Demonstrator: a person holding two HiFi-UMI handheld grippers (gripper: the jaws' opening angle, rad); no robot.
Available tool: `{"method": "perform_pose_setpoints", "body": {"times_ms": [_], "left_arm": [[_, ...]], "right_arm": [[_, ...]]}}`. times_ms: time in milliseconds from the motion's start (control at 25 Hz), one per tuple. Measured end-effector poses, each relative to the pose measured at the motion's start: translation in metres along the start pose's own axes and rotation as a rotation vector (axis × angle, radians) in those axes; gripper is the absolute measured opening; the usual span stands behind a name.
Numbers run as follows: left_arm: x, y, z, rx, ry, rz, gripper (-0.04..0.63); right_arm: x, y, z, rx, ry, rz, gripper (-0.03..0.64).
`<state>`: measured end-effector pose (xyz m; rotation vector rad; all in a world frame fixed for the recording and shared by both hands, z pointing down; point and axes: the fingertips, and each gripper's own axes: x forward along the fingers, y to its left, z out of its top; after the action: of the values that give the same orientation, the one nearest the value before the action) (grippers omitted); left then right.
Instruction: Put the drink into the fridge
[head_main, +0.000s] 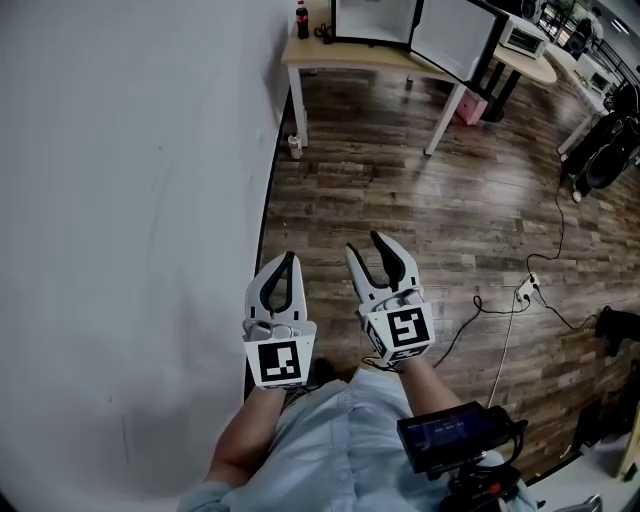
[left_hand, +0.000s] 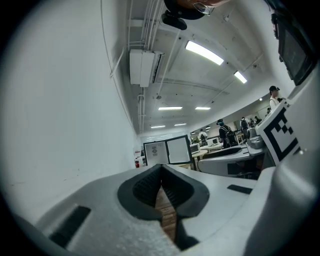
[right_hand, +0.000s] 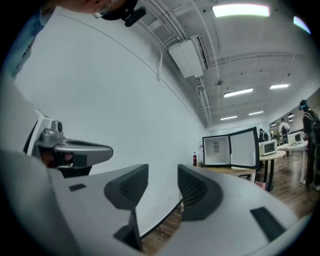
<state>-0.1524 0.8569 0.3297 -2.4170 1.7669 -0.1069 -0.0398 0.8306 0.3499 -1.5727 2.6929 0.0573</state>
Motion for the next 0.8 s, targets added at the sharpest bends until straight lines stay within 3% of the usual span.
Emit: {"method": "perform_pose_setpoints", "body": {"times_ms": [40, 400, 800], "left_arm": [[0.0, 0.004, -0.003, -0.001, 0.0, -0.003, 0.008], [0.04, 0.02, -0.032, 0.001, 0.034, -0.032, 0.008], [0.164, 0.027, -0.034, 0.028, 0.05, -0.009, 0.008]], "right_arm": [[0.002, 0.002, -0.002, 0.001, 0.005, -0.006, 0.194], [0.043, -0.017, -0.024, -0.028, 0.029, -0.043, 0.192], [0.133, -0.105, -0.029, -0.019, 0.035, -0.031, 0.195]]}}
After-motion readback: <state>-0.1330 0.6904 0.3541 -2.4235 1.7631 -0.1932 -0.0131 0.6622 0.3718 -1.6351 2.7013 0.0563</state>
